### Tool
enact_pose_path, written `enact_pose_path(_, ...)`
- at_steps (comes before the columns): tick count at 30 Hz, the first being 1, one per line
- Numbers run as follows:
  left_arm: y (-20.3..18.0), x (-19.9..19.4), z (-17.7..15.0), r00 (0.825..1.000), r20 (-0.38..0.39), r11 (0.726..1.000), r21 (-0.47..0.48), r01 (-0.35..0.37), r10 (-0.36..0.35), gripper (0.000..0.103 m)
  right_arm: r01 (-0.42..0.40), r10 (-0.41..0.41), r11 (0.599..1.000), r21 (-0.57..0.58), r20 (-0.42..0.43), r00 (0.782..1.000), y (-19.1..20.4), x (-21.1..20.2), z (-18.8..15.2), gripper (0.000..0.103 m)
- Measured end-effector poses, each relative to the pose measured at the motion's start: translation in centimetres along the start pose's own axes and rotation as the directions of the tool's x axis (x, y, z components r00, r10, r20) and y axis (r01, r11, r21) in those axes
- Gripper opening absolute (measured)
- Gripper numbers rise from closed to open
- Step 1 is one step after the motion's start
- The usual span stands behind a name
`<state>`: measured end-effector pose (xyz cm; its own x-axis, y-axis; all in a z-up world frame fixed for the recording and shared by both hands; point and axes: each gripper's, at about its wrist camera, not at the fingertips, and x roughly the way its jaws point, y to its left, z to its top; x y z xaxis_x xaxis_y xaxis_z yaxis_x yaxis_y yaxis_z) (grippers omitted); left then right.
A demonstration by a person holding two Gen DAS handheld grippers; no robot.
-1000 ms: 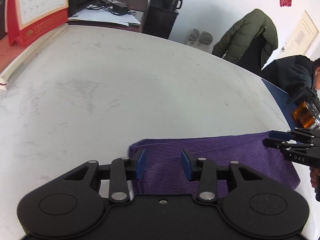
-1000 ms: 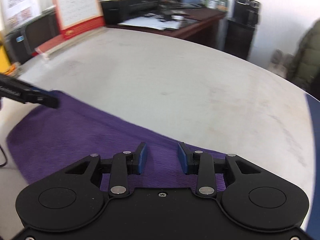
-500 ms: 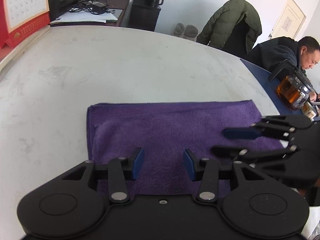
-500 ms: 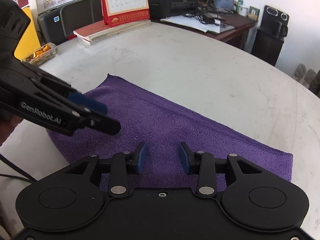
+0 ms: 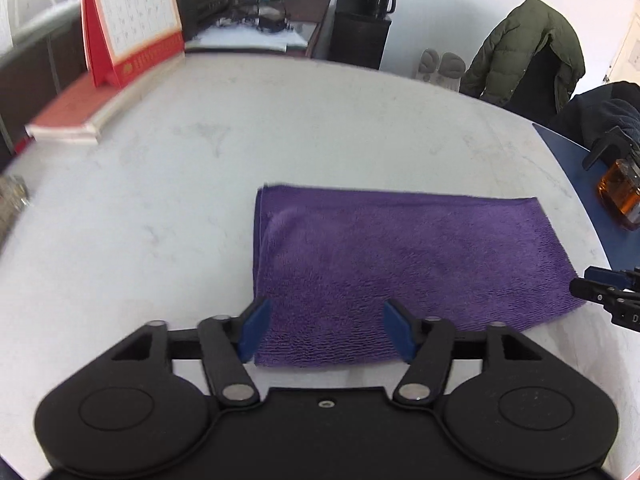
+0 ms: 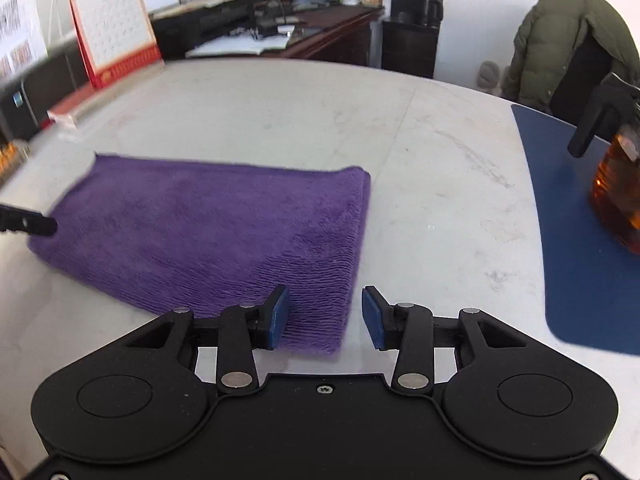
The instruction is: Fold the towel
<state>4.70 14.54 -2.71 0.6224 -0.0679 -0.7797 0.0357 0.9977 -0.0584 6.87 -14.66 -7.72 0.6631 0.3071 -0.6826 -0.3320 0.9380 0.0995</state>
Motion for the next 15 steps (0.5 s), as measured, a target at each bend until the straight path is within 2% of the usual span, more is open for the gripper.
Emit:
enact_pose_path(2,-0.6,-1.6,0.3,0.999,0.028,1.0,0.007,-0.017,0.017,0.084,-0.056,0.056,0.998,-0.034,0.017,0.998,1.3,-0.9,0.6,0.061)
enact_pose_path(3,-0.9,-2.5,0.4,0.999,0.044,1.0,0.007,-0.024,0.024,0.085,-0.094,0.096,0.994,-0.058,0.026,0.995,2.1,-1.5,1.0,0.065)
enact_pose_path(5,-1.2,-3.9,0.5,0.997,0.054,0.999,-0.007,-0.047,0.047,0.089,-0.148,0.149,0.986,-0.072,0.016,0.989,3.0,-2.0,1.6,0.087)
enact_pose_path(7,-1.5,-4.8,0.6,0.996,0.044,0.997,-0.023,-0.07,0.071,0.091,-0.225,0.225,0.971,-0.084,-0.005,0.974,4.3,-2.5,2.4,0.099)
enact_pose_path(8,-1.6,-5.2,0.7,0.996,0.038,0.996,-0.027,-0.08,0.081,0.092,-0.238,0.238,0.969,-0.072,-0.006,0.971,4.6,-2.6,2.7,0.103)
enact_pose_path(11,-2.1,-5.9,0.9,0.993,0.032,0.994,-0.025,-0.11,0.11,0.096,-0.251,0.251,0.968,0.0,0.017,0.968,4.7,-3.1,3.2,0.103)
enact_pose_path(15,-2.6,-6.8,0.7,0.99,0.063,0.992,-0.012,-0.125,0.125,0.101,-0.242,0.238,0.964,0.105,0.051,0.97,3.6,-3.9,3.5,0.103)
